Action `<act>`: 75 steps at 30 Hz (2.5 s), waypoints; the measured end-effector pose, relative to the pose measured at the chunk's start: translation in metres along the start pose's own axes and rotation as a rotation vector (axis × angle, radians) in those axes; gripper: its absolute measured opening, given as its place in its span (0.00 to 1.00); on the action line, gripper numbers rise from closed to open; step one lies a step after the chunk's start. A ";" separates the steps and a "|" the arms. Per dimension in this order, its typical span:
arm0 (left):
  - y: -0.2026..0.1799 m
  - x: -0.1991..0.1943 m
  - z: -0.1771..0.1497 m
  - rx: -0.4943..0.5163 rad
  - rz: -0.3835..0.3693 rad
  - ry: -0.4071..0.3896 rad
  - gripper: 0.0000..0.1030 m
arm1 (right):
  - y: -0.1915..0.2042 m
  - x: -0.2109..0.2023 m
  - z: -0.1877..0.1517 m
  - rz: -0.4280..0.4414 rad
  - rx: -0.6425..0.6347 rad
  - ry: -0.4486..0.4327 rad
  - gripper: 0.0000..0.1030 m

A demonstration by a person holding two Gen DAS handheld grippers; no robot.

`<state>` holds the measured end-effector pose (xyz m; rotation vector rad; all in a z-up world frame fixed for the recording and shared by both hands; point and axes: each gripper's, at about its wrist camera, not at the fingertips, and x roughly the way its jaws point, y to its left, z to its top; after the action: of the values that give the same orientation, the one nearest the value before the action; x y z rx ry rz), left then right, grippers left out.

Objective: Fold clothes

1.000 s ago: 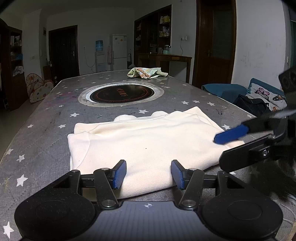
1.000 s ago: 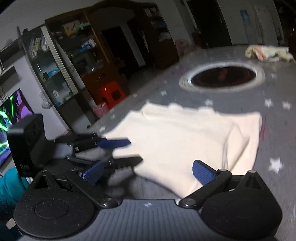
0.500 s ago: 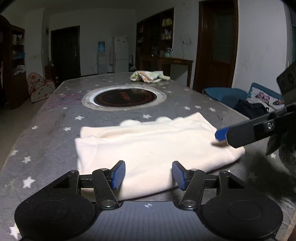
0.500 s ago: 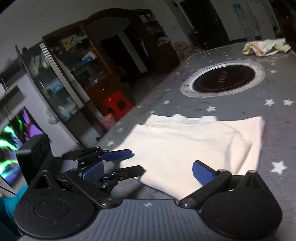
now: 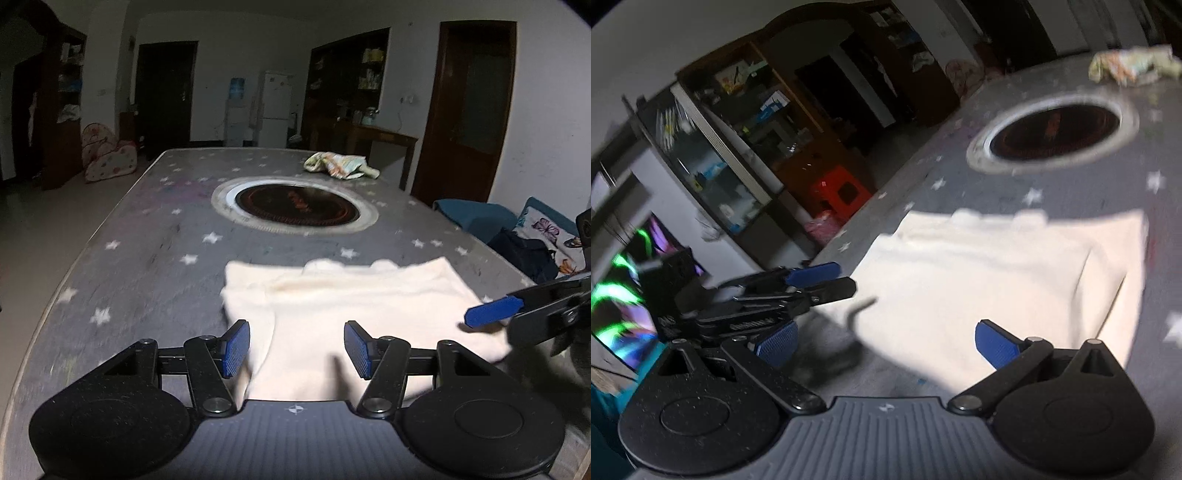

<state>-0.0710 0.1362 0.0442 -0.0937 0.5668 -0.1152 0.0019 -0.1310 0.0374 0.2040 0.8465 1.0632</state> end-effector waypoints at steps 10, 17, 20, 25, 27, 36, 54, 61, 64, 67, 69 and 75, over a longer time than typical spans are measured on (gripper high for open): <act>0.006 0.048 0.012 0.004 -0.004 0.077 0.57 | -0.035 0.007 0.031 -0.153 -0.005 -0.030 1.00; 0.014 0.052 0.011 -0.012 -0.012 0.091 0.56 | -0.049 0.017 0.034 -0.209 0.006 0.006 1.00; 0.014 0.051 0.014 -0.012 -0.019 0.078 0.56 | -0.041 0.018 0.042 -0.172 -0.033 -0.004 1.00; 0.019 0.051 0.016 -0.027 -0.006 0.074 0.56 | -0.035 0.041 0.054 -0.124 -0.079 0.021 1.00; 0.022 0.049 0.014 -0.032 -0.004 0.073 0.56 | -0.039 0.051 0.053 -0.128 -0.067 0.036 0.99; 0.032 0.041 0.012 -0.062 0.012 0.072 0.63 | -0.026 0.054 0.052 -0.193 -0.134 0.053 1.00; 0.043 0.026 0.013 -0.121 0.086 0.068 0.97 | 0.069 0.060 0.014 -0.273 -0.496 0.110 1.00; 0.043 0.019 0.014 -0.120 0.108 0.055 1.00 | 0.100 0.075 -0.008 -0.278 -0.604 0.134 1.00; 0.044 0.017 0.013 -0.121 0.124 0.055 1.00 | 0.108 0.079 -0.015 -0.281 -0.637 0.136 1.00; 0.046 0.015 0.012 -0.121 0.138 0.056 1.00 | 0.116 0.085 -0.020 -0.292 -0.663 0.137 1.00; 0.047 0.014 0.012 -0.123 0.140 0.056 1.00 | 0.120 0.089 -0.022 -0.300 -0.677 0.139 1.00; 0.053 0.007 0.013 -0.146 0.145 0.049 1.00 | 0.134 0.102 -0.031 -0.332 -0.739 0.145 0.91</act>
<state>-0.0535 0.1885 0.0449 -0.1917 0.6290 0.0648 -0.0895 0.0137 0.0349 -0.6213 0.5412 1.0145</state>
